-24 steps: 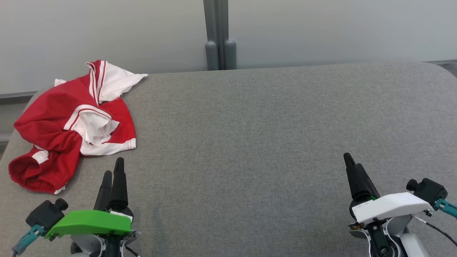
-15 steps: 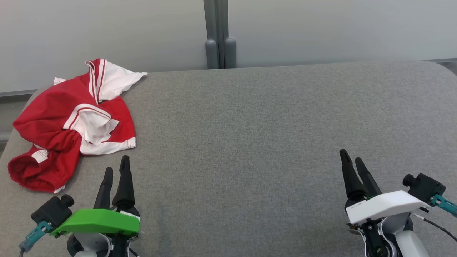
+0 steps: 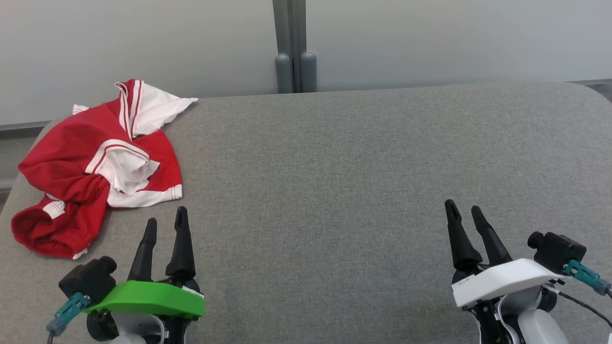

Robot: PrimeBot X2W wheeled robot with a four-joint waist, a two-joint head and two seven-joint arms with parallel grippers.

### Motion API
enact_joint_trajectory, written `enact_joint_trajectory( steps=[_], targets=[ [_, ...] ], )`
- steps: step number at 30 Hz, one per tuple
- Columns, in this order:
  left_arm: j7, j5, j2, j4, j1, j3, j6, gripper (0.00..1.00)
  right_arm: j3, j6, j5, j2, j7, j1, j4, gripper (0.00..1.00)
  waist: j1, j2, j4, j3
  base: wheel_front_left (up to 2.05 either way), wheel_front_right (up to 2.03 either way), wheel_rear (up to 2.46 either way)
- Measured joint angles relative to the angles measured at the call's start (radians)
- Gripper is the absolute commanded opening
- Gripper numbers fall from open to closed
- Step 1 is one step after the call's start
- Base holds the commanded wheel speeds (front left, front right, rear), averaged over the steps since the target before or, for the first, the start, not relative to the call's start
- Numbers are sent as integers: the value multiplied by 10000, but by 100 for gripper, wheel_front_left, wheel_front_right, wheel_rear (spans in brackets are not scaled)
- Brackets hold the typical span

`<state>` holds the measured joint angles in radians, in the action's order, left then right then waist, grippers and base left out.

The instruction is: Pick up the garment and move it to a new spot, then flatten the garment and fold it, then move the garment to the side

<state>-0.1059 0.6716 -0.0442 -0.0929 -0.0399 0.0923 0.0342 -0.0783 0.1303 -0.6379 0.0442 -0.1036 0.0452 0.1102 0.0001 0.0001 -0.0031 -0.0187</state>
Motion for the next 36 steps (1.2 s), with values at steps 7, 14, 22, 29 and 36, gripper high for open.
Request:
enact_joint_trajectory(
  steps=[7, 14, 22, 29, 36],
  targets=[
    [-190, -721, -12, 58, 105, 134, 19, 100, -105, 0, 817, 4, -215, -35, -123, 100, 0, -1, 12, 8, 0, 0, 0],
    [-378, -1419, -13, 10, 238, 182, 100, 100, -209, 0, 1513, 8, -393, -165, -219, 100, 0, 0, 14, 51, 0, 0, 0],
    [-577, -2245, -13, 75, 313, 148, 109, 100, -247, 2, 2249, 13, -587, -209, -314, 100, 0, 0, 14, 49, 0, 0, 0],
    [-736, -2986, -13, 236, 366, 186, 107, 100, -167, 2, 2834, 17, -752, -262, -376, 100, 0, 0, 3, 28, 0, 0, 0],
    [-899, -3576, -13, 240, 439, 362, 107, 100, -67, 2, 3402, 21, -918, -362, -474, 100, 0, 0, -16, 10, 0, 0, 0]
  ],
)
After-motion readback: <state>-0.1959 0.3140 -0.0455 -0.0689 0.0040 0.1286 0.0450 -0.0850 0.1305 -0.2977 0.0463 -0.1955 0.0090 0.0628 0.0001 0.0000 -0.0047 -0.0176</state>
